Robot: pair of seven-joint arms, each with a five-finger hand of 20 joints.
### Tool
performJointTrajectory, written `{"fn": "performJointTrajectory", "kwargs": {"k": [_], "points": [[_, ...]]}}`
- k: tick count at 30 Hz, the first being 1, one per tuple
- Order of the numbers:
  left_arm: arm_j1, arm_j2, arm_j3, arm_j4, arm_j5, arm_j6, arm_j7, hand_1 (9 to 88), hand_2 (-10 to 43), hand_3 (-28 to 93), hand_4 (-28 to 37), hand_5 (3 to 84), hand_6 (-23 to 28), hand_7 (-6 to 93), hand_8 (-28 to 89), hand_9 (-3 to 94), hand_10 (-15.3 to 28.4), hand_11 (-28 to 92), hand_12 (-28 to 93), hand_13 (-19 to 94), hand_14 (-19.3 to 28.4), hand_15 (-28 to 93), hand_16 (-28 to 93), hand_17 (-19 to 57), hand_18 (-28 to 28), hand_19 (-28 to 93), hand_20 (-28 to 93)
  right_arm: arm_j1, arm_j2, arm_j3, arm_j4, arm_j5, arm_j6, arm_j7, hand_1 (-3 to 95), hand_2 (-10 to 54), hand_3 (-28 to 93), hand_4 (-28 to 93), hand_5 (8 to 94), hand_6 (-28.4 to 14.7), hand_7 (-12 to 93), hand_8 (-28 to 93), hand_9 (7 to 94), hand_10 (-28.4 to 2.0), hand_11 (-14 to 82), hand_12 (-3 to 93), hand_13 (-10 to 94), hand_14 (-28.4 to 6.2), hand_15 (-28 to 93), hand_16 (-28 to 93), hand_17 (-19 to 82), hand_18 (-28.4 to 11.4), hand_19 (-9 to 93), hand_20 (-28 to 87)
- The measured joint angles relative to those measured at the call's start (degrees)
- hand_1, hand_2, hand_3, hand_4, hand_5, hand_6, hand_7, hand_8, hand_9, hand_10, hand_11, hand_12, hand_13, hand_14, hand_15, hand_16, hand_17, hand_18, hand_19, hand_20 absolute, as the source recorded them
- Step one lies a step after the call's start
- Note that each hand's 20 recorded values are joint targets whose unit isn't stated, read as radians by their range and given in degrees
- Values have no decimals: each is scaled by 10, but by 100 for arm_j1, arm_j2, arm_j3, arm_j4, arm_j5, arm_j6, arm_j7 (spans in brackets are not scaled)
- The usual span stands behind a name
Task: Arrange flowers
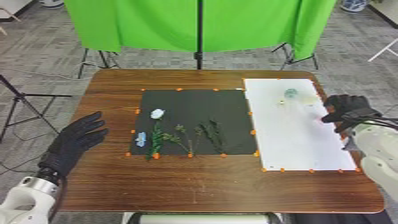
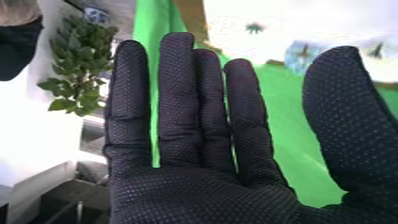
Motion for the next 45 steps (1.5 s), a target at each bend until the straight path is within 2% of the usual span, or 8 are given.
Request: {"fn": "performJointTrajectory", "kwargs": {"k": [6,10,17,20,22,27,38,45], "points": [[17,0,1,-13,-6,6,33,250,4,699,-283,297,40,195,-103,264,117,208,148,211,154,376,-38,-91,224,532,-7,521,-5,-628,342,80,5,51,298,-95,886,-283,430,-19,300,-199,464,-92,338,184,616,-38,574,152,294,-163,818,352],[21,0,3,-27,-6,13,54,250,5,699,-283,296,40,194,-103,264,118,207,148,211,154,376,-37,-91,224,532,-7,662,-22,-758,419,82,7,215,358,-95,868,-282,487,-9,348,-217,562,-91,442,211,685,-21,567,222,335,-165,850,378],[22,-15,0,-32,-7,18,52,250,5,700,-283,297,40,195,-103,265,118,208,148,211,154,376,-37,-91,224,532,-6,839,-53,-935,519,-51,-63,375,368,-95,854,-283,496,-6,382,-233,589,-76,421,254,705,-12,558,266,348,-164,860,386],[18,-20,-1,-30,-9,22,42,250,5,701,-283,297,40,195,-103,265,118,207,148,211,154,377,-37,-91,224,532,-6,891,-86,-979,547,-50,-150,380,415,-95,803,-283,533,3,389,-235,667,-50,315,338,736,0,525,297,364,-163,865,385],[15,-21,0,-28,-9,24,38,250,6,701,-283,297,40,195,-103,265,119,207,148,211,154,376,-37,-91,224,531,-7,939,-102,-1051,584,-39,-151,380,442,-95,783,-283,564,8,445,-148,760,-38,246,398,772,-2,520,295,385,-164,877,389],[7,-21,5,-27,-9,25,29,250,6,701,-283,297,40,195,-103,266,119,208,148,212,153,375,-37,-91,224,532,-6,955,-144,-1120,639,70,-73,330,493,-79,771,-282,694,19,474,-131,866,-42,262,392,845,-16,531,259,429,-172,914,387],[-9,-22,-1,-22,-11,24,-9,251,9,700,-283,297,40,195,-103,266,118,208,148,212,154,375,-37,-91,224,532,-6,506,-144,-899,399,6,809,71,480,-95,831,-283,753,15,430,-123,902,-41,253,396,864,-19,536,275,441,-177,931,382],[-11,-15,2,-15,-11,19,-29,249,8,703,-283,297,40,195,-103,266,117,209,148,212,154,377,-37,-91,224,532,-6,1180,-211,-1691,-18,-172,1447,-277,479,-95,830,-283,753,14,432,-122,901,-43,252,400,860,-19,540,280,438,-176,932,387]]}}
